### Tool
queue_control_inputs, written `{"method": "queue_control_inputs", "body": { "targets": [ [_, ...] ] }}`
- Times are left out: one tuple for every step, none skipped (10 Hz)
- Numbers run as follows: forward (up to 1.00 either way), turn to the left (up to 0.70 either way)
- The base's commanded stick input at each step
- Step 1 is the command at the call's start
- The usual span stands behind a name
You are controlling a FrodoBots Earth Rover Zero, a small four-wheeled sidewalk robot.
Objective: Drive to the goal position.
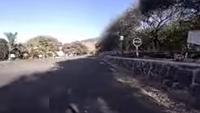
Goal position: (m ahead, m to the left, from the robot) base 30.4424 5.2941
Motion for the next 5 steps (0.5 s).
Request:
{"method": "queue_control_inputs", "body": {
  "targets": [
    [1.0, -0.2],
    [1.0, -0.08],
    [1.0, 0.0],
    [1.0, 0.0],
    [1.0, 0.0]
  ]
}}
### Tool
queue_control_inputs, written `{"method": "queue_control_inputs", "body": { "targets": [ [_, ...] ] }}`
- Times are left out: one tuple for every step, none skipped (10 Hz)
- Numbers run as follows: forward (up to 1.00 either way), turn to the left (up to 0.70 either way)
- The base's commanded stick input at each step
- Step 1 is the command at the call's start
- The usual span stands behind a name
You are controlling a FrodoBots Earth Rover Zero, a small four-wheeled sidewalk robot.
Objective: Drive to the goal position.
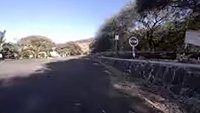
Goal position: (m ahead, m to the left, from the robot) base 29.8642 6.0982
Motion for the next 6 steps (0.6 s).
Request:
{"method": "queue_control_inputs", "body": {
  "targets": [
    [1.0, 0.0],
    [1.0, 0.0],
    [1.0, 0.0],
    [1.0, 0.0],
    [1.0, 0.0],
    [1.0, 0.0]
  ]
}}
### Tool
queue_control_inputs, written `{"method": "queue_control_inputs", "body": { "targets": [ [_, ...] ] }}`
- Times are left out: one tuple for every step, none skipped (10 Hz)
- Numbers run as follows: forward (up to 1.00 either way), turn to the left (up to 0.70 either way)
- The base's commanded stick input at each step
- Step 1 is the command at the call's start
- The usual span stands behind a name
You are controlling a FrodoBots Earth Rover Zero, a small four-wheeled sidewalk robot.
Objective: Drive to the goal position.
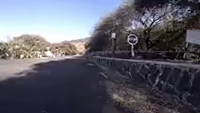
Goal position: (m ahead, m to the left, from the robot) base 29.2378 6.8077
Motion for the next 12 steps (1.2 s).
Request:
{"method": "queue_control_inputs", "body": {
  "targets": [
    [1.0, 0.0],
    [1.0, 0.06],
    [1.0, 0.18],
    [1.0, 0.0],
    [1.0, 0.0],
    [1.0, 0.0],
    [1.0, 0.0],
    [1.0, 0.0],
    [1.0, 0.04],
    [1.0, 0.15],
    [1.0, 0.25],
    [1.0, 0.09]
  ]
}}
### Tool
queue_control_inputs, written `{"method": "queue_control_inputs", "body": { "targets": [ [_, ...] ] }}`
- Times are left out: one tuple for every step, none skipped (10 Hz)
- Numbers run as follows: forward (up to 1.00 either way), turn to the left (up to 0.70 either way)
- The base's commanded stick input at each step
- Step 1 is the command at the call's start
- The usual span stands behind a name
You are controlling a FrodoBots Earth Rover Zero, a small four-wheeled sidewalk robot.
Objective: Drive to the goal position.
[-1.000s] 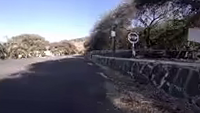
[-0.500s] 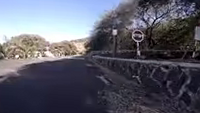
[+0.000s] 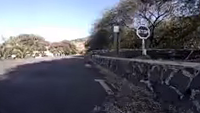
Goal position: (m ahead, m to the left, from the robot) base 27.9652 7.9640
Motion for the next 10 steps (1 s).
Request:
{"method": "queue_control_inputs", "body": {
  "targets": [
    [1.0, 0.19],
    [1.0, 0.27],
    [1.0, 0.27],
    [1.0, 0.27],
    [1.0, 0.17],
    [1.0, 0.06],
    [1.0, 0.0],
    [1.0, 0.0],
    [1.0, 0.27],
    [1.0, 0.27]
  ]
}}
